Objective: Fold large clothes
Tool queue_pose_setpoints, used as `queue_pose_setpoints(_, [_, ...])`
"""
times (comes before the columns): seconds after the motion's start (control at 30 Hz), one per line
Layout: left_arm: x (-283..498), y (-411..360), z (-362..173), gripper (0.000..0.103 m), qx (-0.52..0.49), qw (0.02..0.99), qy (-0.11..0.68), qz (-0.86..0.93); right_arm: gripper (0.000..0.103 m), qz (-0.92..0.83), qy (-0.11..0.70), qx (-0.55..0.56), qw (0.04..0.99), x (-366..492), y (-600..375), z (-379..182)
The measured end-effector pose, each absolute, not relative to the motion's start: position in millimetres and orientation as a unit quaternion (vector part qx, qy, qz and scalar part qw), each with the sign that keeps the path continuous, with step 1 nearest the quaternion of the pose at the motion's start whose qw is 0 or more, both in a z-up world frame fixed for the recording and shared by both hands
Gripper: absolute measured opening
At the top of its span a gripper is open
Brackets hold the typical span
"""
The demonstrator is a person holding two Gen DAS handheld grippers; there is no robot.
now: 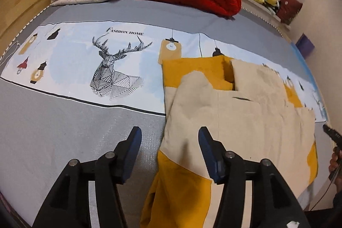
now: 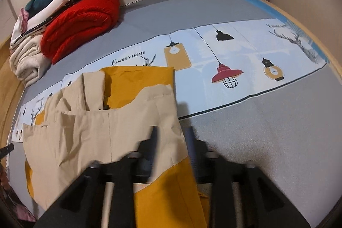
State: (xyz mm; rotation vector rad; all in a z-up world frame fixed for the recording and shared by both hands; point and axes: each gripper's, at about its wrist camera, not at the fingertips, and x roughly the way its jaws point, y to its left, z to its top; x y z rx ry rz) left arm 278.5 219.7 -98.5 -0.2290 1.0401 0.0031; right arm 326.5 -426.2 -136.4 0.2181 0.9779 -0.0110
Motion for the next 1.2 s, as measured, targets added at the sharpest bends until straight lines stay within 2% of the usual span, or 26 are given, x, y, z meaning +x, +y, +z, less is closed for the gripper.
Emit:
queue_pose_setpoints(0.03, [280.5,217.8,-101.4,0.052,-0.105,0.860,0.499,0.001,0.064,-0.005,0.468,0.105,0.878,326.5,-426.2,-136.3])
queue_pose_setpoints(0.07, [282.3,216.3,-103.6,0.052,-0.102,0.859,0.501,0.001,0.069,-0.005,0.467,0.106,0.878,326.7,-426.8,-136.2])
queue_pose_setpoints(0.33, [305.0,208.5,-140.2,0.052,-0.095,0.839,0.536,0.015,0.070,-0.010,0.499,0.117,0.859,341.2,-432.6,-163.7])
queue_pose_setpoints(0.6, [323.0,199.7,-152.8,0.052,-0.086,0.833,0.546,0.013,0.068,0.006,0.539,0.121,0.833,358.2,-424.0,-194.8])
queue_pose_setpoints(0.63, [324.8,198.4,-153.5,0.052,-0.085,0.833,0.546,0.011,0.062,0.008,0.541,0.118,0.833,359.7,-422.2,-196.2])
queue_pose_setpoints(0.77, [329.0,195.7,-157.7,0.052,-0.077,0.832,0.549,0.010,0.017,0.002,0.548,0.107,0.830,362.6,-419.7,-199.5])
queue_pose_setpoints(0.9, [330.0,195.1,-159.2,0.050,-0.077,0.831,0.551,0.011,0.007,0.003,0.541,0.094,0.836,360.4,-417.4,-193.2])
queue_pose_setpoints(0.97, [329.0,194.6,-158.1,0.035,-0.078,0.830,0.552,0.009,0.005,0.004,0.533,0.086,0.842,357.6,-415.5,-186.8])
queue_pose_setpoints(1.03, [327.4,195.4,-155.9,0.006,-0.080,0.830,0.552,0.007,0.004,0.004,0.521,0.088,0.849,354.4,-415.5,-178.7])
queue_pose_setpoints(1.2, [320.7,203.5,-134.3,0.002,-0.091,0.851,0.516,0.013,0.003,0.003,0.474,0.108,0.874,347.2,-418.9,-143.9])
